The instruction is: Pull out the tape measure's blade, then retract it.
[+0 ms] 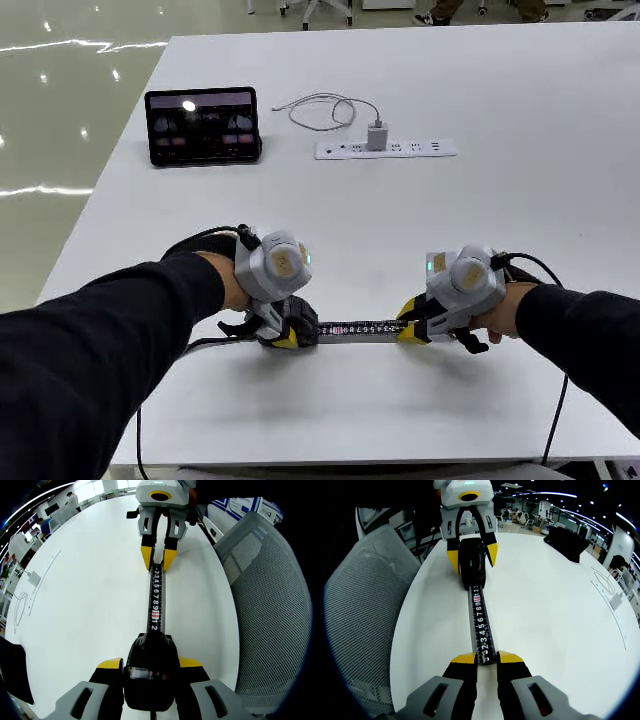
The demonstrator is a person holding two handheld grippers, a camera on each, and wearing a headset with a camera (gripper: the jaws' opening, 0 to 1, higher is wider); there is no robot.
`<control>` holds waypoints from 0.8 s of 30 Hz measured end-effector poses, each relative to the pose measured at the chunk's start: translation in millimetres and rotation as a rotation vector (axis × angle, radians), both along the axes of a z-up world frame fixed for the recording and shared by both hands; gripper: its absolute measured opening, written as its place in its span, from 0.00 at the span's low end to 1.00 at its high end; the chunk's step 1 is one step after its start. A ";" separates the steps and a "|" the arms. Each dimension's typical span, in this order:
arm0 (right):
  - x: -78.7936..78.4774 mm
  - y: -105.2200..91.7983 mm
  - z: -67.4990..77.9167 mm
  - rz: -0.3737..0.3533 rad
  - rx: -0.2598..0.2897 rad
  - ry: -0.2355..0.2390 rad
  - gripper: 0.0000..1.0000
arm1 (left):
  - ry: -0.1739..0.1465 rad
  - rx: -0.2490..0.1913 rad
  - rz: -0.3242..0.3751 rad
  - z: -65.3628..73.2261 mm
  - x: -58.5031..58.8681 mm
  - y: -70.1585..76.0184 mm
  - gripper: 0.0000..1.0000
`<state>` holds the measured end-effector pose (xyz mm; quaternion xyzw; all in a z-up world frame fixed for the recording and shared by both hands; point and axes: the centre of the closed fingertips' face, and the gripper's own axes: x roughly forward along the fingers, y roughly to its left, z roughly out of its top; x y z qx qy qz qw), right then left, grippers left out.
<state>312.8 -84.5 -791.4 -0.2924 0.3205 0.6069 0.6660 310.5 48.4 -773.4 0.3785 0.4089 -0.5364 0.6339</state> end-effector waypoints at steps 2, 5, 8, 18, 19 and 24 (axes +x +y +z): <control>0.2 -1.6 0.0 -0.003 0.001 0.002 0.09 | -0.002 0.000 -0.002 -0.3 0.0 0.0 0.36; 0.8 -4.0 -0.1 -0.007 0.000 0.003 0.09 | -0.002 0.001 -0.001 -0.2 0.0 0.0 0.36; 1.0 -6.4 -0.2 -0.011 -0.002 0.003 0.09 | -0.003 0.002 -0.002 -0.3 0.2 0.1 0.36; 1.5 -7.0 -0.5 -0.026 0.003 0.008 0.10 | -0.031 -0.007 0.000 1.2 0.5 -1.0 0.36; 1.5 -7.0 -0.5 -0.027 0.002 0.008 0.10 | -0.038 -0.004 -0.006 1.3 0.3 -1.1 0.36; 1.5 -7.4 -0.6 -0.029 0.001 0.010 0.10 | -0.040 0.004 -0.005 2.6 0.9 0.0 0.36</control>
